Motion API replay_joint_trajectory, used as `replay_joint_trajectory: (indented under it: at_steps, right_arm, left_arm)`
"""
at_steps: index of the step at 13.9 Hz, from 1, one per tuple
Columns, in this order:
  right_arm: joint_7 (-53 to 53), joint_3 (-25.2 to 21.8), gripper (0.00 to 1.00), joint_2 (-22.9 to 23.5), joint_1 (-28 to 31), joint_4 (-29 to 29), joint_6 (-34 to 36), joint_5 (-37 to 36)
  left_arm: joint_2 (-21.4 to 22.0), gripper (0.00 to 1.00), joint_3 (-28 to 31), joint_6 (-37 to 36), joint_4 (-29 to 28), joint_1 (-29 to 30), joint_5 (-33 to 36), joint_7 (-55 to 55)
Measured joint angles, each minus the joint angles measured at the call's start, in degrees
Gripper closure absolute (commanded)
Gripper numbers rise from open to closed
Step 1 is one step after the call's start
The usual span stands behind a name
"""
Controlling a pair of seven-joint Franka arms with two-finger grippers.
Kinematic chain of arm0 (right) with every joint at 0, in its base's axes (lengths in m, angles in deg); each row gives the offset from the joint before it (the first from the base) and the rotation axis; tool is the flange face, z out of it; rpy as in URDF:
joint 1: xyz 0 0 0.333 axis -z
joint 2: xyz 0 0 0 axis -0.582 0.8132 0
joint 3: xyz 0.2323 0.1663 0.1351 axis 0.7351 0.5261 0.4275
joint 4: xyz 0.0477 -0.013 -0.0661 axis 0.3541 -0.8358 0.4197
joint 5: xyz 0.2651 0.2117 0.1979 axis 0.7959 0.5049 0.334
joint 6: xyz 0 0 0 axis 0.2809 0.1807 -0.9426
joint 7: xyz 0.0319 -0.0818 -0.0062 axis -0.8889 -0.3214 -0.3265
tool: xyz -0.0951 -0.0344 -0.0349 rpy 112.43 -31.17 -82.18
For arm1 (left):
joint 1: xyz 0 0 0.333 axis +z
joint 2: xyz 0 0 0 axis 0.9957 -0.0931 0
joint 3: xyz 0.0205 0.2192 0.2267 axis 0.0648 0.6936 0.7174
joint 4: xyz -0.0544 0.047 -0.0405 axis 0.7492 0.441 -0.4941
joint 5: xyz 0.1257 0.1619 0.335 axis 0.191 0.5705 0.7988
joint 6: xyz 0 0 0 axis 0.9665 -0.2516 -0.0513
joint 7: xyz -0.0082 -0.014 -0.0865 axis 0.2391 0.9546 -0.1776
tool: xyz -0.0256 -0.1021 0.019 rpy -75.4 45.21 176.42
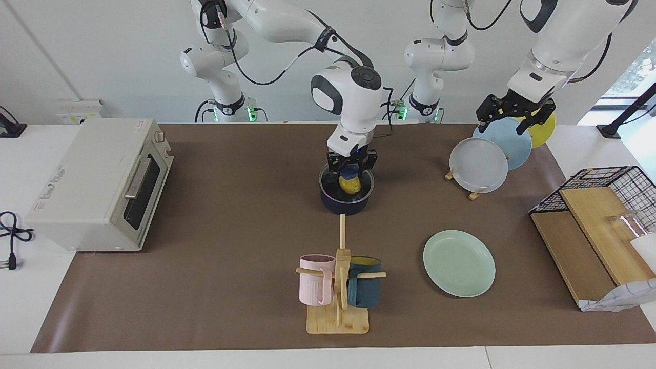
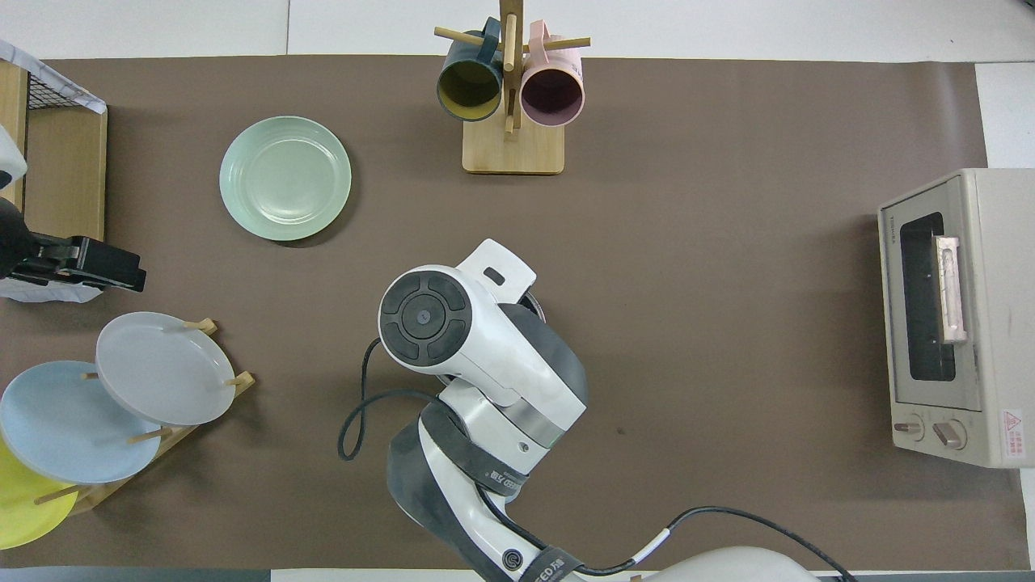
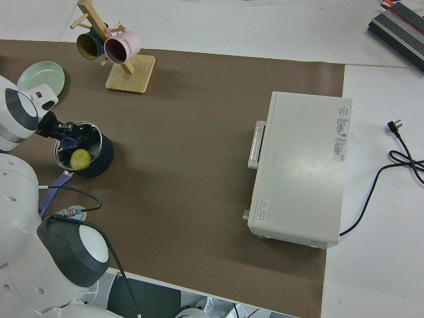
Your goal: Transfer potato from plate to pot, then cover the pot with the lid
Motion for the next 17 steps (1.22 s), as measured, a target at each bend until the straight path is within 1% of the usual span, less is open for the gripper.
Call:
replay_joint_trajectory:
  at_steps: [4,9,12,15,17]
  right_arm:
    - [0.03,-0.03,0.0,-0.02,0.02,0.0,-0.87,0.0]
    - [0.03,-0.84,0.0,-0.74,0.56,0.27,-0.82,-0.37]
    - [-1.9,-1.18,0.0,-4.44,5.57,0.78,2.09,-0.86]
    - [-8.33,-1.24,0.0,-10.11,12.44,1.21,7.82,-0.82]
    - [-12.15,-1.24,0.0,-13.74,15.98,1.54,12.22,-0.77]
  left_arm:
    - [-0.63,0.0,0.01,0.06,0.25,0.0,0.0,0.26]
    - [-1.09,0.0,0.0,0.09,1.93,0.0,0.0,0.46]
    - [-1.1,0.0,0.0,1.27,1.88,0.0,0.0,0.48]
    - [-1.3,0.0,0.0,2.78,1.51,0.0,0.0,0.49]
    - [-1.44,0.0,0.0,3.0,1.46,0.0,0.0,0.5]
